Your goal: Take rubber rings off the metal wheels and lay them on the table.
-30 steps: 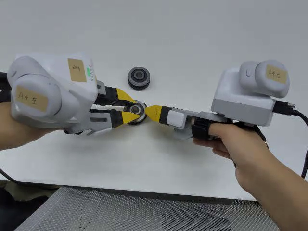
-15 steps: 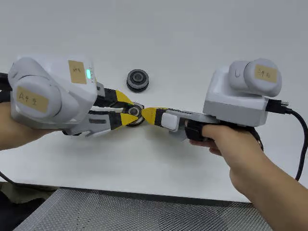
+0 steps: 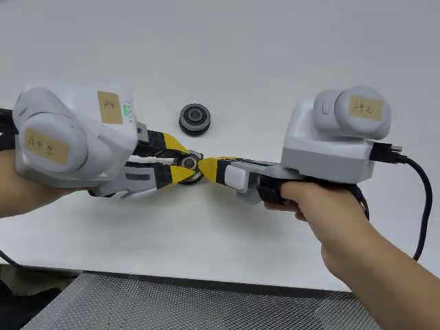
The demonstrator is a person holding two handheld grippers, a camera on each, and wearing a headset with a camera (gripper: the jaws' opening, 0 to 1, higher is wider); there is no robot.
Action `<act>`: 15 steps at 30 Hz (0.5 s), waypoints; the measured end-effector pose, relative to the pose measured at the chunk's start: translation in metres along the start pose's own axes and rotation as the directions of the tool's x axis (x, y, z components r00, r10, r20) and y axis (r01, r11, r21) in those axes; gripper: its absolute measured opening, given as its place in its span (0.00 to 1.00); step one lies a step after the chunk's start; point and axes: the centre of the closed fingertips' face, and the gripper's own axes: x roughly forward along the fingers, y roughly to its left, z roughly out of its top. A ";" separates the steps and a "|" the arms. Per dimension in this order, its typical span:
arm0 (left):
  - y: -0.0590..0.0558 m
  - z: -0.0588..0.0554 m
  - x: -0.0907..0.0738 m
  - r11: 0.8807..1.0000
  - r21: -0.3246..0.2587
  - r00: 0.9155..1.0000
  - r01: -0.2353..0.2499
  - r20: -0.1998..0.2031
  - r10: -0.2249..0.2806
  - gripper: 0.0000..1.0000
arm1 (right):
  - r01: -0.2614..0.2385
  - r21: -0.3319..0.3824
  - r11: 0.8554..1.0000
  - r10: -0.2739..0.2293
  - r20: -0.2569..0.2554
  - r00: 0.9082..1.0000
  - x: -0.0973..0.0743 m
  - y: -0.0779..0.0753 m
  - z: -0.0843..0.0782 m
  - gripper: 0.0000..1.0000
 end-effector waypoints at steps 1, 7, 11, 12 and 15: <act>0.000 0.000 0.000 1.000 0.000 1.000 0.000 0.000 0.000 0.13 | -0.001 0.000 1.000 0.001 0.000 1.000 0.000 0.000 0.000 0.01; -0.001 0.000 0.000 1.000 0.004 1.000 0.004 -0.002 -0.004 0.13 | -0.011 -0.026 1.000 0.011 -0.016 1.000 0.000 0.003 -0.001 0.01; -0.001 0.000 0.000 1.000 0.001 1.000 0.002 0.001 -0.002 0.13 | -0.010 -0.018 1.000 0.010 -0.016 1.000 0.000 0.003 -0.001 0.01; -0.001 0.000 0.000 1.000 0.001 1.000 0.001 0.003 -0.001 0.13 | -0.010 -0.019 1.000 0.010 -0.015 1.000 0.000 0.003 -0.001 0.01; -0.001 0.000 0.000 1.000 0.001 1.000 0.002 0.004 -0.002 0.13 | -0.012 -0.028 1.000 0.011 -0.017 1.000 0.000 0.003 -0.001 0.01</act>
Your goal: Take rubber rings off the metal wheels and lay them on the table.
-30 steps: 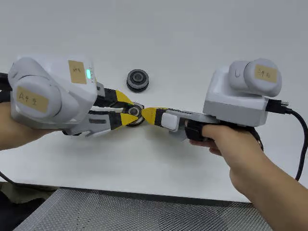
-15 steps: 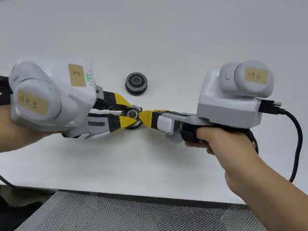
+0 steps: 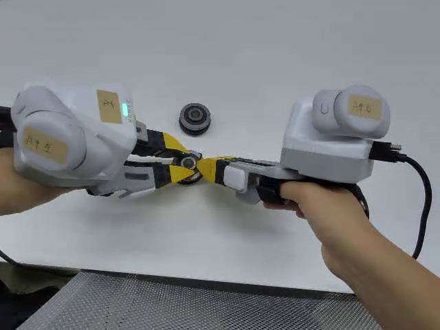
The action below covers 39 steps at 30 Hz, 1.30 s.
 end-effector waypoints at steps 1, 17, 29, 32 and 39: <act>0.000 0.000 0.000 1.000 0.000 1.000 0.000 0.000 0.000 0.13 | 0.000 0.002 1.000 0.000 -0.001 1.000 0.000 0.000 0.000 0.01; 0.001 -0.001 0.000 1.000 0.002 1.000 -0.001 0.003 0.001 0.13 | -0.010 -0.001 1.000 0.010 -0.005 1.000 0.001 0.002 0.000 0.01; 0.000 -0.001 0.000 1.000 0.005 1.000 -0.011 0.003 0.011 0.13 | -0.015 0.004 1.000 0.015 -0.005 1.000 0.001 0.006 0.000 0.01; 0.000 -0.001 0.000 1.000 0.006 1.000 -0.010 0.003 0.010 0.13 | -0.019 0.009 1.000 0.020 -0.005 1.000 0.001 0.007 0.000 0.01; 0.000 0.000 0.000 1.000 0.005 1.000 -0.011 0.003 0.011 0.13 | -0.030 0.018 0.999 0.030 -0.007 1.000 0.000 0.008 -0.003 0.01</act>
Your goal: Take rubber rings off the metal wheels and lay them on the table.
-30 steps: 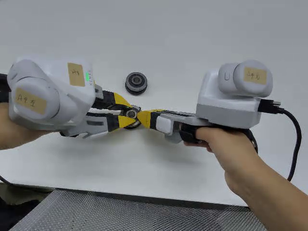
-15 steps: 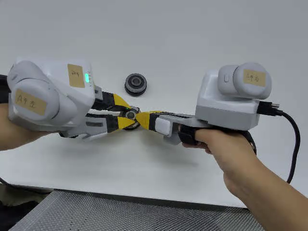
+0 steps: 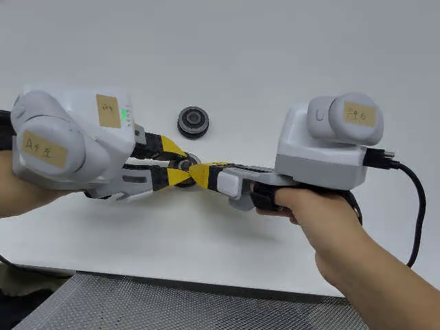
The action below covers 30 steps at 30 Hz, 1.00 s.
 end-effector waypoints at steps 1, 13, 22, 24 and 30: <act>0.000 0.000 0.000 1.000 0.000 1.000 0.000 0.000 0.000 0.13 | 0.001 0.000 1.000 -0.001 0.001 1.000 0.000 0.000 0.000 0.01; 0.000 0.001 0.000 1.000 -0.002 1.000 -0.012 -0.024 0.012 0.14 | -0.026 0.094 0.995 0.021 0.050 0.999 -0.005 0.003 0.006 0.01; -0.002 0.002 -0.007 0.999 0.012 0.999 -0.037 -0.035 0.038 0.16 | -0.039 0.130 0.991 0.030 0.072 0.997 -0.006 0.006 0.007 0.01; -0.003 0.003 -0.009 0.999 0.015 0.999 -0.037 -0.031 0.038 0.16 | -0.047 0.139 0.989 0.037 0.078 0.996 -0.007 0.007 0.008 0.01; 0.002 0.012 -0.024 0.997 -0.048 0.997 -0.068 0.019 0.069 0.20 | -0.061 0.152 0.987 0.048 0.087 0.995 -0.009 0.010 0.011 0.01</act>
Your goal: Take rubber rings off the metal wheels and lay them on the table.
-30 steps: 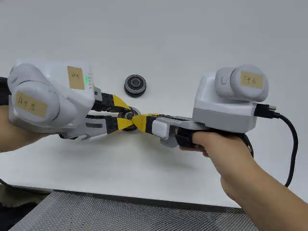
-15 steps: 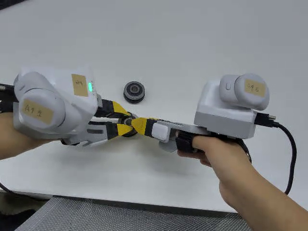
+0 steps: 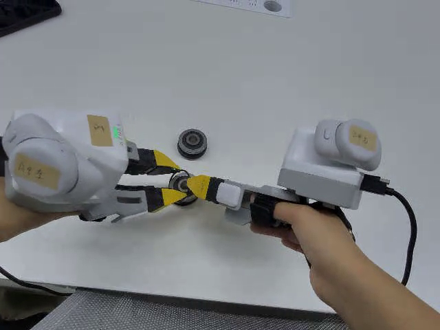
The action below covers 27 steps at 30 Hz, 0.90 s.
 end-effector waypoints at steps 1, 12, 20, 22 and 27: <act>0.002 0.000 -0.002 1.000 0.002 1.000 -0.010 -0.003 0.010 0.20 | -0.002 0.002 1.000 0.002 0.005 1.000 -0.001 0.001 0.001 0.01; 0.016 0.007 -0.013 0.998 -0.026 0.999 -0.048 0.017 0.049 0.22 | 0.051 0.065 0.997 -0.058 0.118 0.991 -0.029 -0.030 0.032 0.01; 0.012 0.008 0.000 0.998 -0.052 0.999 -0.022 0.026 0.023 0.22 | 0.144 0.162 0.976 -0.172 0.176 0.969 -0.058 -0.072 0.039 0.02; 0.010 0.008 0.002 0.998 -0.054 0.999 -0.014 0.030 0.016 0.21 | 0.164 0.178 0.970 -0.196 0.175 0.965 -0.061 -0.080 0.037 0.02; 0.008 0.006 0.006 0.998 -0.061 1.000 -0.010 0.026 0.012 0.22 | 0.203 0.204 0.958 -0.238 0.169 0.956 -0.066 -0.086 0.029 0.02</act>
